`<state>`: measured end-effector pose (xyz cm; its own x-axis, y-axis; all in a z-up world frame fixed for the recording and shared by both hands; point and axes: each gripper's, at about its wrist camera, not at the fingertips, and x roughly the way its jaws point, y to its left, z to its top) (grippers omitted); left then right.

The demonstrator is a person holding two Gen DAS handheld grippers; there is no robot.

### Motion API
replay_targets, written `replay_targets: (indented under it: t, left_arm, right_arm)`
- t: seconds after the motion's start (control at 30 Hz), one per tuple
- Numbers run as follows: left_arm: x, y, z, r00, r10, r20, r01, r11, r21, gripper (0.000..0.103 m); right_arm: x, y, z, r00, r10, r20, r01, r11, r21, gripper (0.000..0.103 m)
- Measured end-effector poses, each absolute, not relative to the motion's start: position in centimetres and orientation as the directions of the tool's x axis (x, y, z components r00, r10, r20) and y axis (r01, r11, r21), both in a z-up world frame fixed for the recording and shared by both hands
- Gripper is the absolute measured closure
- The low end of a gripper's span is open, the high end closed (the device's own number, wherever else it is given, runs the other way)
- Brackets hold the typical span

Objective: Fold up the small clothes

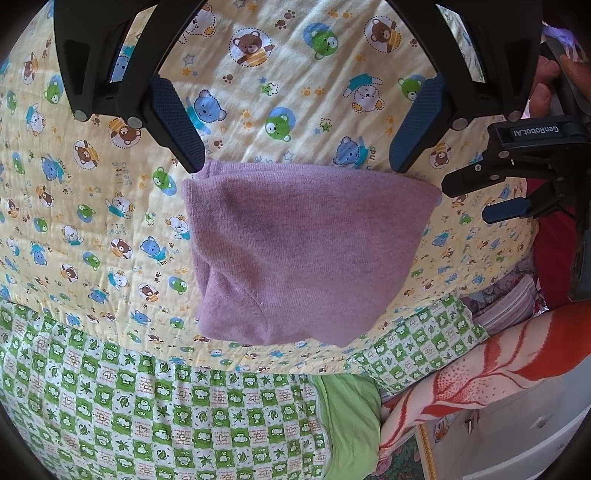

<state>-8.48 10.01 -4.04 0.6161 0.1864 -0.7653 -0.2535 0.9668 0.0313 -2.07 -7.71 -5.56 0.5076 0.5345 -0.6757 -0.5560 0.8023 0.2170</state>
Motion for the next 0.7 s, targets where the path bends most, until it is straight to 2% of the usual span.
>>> replay_targets:
  t: [0.7]
  left_arm:
    - [-8.22,9.73,-3.17,0.624,0.194,-0.757,-0.264,0.964,0.029,0.013]
  right_arm:
    - [-1.77,-8.3,-4.85,0.515,0.547,-0.659,-0.561,0.797,0.223,0.003]
